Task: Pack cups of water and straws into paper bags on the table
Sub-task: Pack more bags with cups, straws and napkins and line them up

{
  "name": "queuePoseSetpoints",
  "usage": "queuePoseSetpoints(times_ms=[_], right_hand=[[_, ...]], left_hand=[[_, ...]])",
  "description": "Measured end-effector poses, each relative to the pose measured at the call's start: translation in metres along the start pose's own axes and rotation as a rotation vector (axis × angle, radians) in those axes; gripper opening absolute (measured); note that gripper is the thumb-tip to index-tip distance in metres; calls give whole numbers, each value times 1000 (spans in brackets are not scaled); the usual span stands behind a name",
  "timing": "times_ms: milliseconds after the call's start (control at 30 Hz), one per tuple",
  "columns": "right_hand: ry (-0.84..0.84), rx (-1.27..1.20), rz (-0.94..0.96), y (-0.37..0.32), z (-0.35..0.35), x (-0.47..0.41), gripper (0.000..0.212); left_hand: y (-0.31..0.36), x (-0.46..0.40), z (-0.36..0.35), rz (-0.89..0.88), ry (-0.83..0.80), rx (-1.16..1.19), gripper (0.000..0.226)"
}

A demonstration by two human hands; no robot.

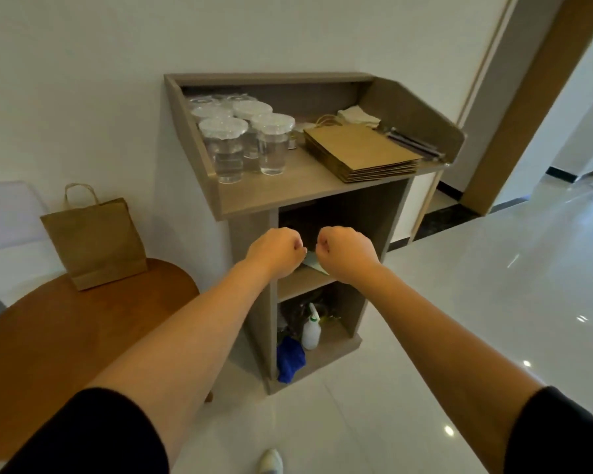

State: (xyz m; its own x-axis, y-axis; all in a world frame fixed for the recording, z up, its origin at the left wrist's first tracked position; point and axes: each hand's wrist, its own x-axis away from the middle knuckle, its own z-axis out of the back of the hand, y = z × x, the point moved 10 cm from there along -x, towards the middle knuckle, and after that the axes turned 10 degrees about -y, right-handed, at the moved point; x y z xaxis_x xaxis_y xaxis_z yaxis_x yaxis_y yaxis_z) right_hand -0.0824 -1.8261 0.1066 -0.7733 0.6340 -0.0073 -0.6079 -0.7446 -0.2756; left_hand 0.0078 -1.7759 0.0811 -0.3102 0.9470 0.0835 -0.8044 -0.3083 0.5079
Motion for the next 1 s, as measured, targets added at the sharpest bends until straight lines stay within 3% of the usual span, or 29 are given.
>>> queuePoseSetpoints(times_ms=[400,633,800,900,1000], right_hand=[[271,-43,-21,109,65,-118,34],[142,-25,-90,138,76,-210,51],[-120,-132,-208,159,58,-239,38],[-188,-153,-158,161,62,-246,37],[-201,-232,-106,162,70,-246,34]], left_hand=[[40,-160,33,-32,70,51,18],[28,-234,45,9,86,71,17],[21,-258,43,34,103,63,18],[20,-265,46,59,149,100,11],[16,-267,57,117,250,257,20]])
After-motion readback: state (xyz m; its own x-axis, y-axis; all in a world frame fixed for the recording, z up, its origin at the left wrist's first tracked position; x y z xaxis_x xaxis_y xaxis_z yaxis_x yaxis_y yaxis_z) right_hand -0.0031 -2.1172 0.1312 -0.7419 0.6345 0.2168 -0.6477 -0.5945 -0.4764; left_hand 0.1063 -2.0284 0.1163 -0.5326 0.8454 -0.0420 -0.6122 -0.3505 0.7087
